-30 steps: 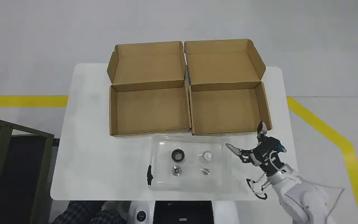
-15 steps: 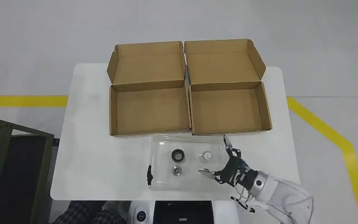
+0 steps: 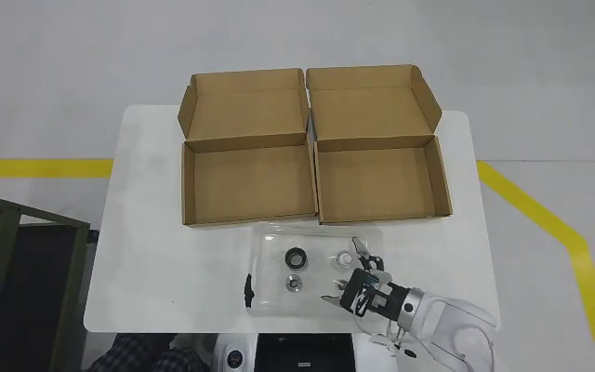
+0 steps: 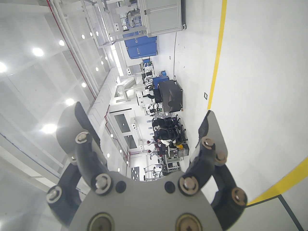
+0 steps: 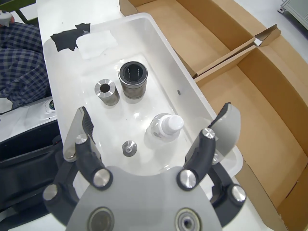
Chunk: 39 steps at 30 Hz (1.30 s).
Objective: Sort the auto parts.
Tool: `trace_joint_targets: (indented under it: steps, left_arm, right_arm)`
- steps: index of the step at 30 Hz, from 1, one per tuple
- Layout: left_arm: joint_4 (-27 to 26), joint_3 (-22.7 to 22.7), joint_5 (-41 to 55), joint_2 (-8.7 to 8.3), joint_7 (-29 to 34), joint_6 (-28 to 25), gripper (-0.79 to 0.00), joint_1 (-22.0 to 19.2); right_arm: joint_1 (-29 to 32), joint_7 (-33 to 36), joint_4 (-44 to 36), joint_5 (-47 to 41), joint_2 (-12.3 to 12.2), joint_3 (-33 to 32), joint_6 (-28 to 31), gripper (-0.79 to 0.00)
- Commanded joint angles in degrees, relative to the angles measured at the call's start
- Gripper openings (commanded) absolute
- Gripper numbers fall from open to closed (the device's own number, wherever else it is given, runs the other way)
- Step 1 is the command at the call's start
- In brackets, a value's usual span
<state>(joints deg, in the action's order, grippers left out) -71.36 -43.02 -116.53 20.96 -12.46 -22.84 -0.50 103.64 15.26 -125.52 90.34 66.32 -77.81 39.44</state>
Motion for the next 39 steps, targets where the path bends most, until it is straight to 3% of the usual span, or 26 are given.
trace_joint_targets:
  steps: [1, 16, 22, 23, 30, 32, 34, 36, 39]
  left_arm:
    - [0.0, 0.0, 0.0, 0.0, 0.0, 0.0, 0.0, 0.0]
    - [0.0, 0.0, 0.0, 0.0, 0.0, 0.0, 0.0, 0.0]
    - [0.0, 0.0, 0.0, 0.0, 0.0, 0.0, 0.0, 0.0]
    - [0.0, 0.0, 0.0, 0.0, 0.0, 0.0, 0.0, 0.0]
    - [0.0, 0.0, 0.0, 0.0, 0.0, 0.0, 0.0, 0.0]
    - [0.0, 0.0, 0.0, 0.0, 0.0, 0.0, 0.0, 0.0]
    - [0.0, 0.0, 0.0, 0.0, 0.0, 0.0, 0.0, 0.0]
    - [0.0, 0.0, 0.0, 0.0, 0.0, 0.0, 0.0, 0.0]
    - [0.0, 0.0, 0.0, 0.0, 0.0, 0.0, 0.0, 0.0]
  right_arm:
    - [-0.28, 0.93, 0.28, -0.08, -0.07, 0.21, 0.02, 0.0]
    - [-3.55, 5.63, 4.09, -1.58, -0.23, 1.8, -4.15, -0.025]
    - [-4.16, 7.18, 4.32, -1.58, -0.38, 2.11, -4.94, -0.237]
    - [-4.26, 7.37, 4.32, -1.57, -0.41, 2.16, -5.09, -0.342]
    - [-4.81, 8.74, 4.47, -1.2, -0.61, 2.59, -5.54, -0.459]
    - [-4.9, 8.92, 4.39, -1.35, -0.67, 2.67, -5.51, -0.539]
    - [-4.99, 9.07, 4.15, -1.66, -0.74, 2.59, -5.43, -0.69]
    - [-4.95, 8.97, 3.7, -2.31, -0.81, 2.5, -5.16, -0.785]
    - [-4.71, 8.12, 3.15, -4.46, -0.92, 2.27, -4.34, -0.785]
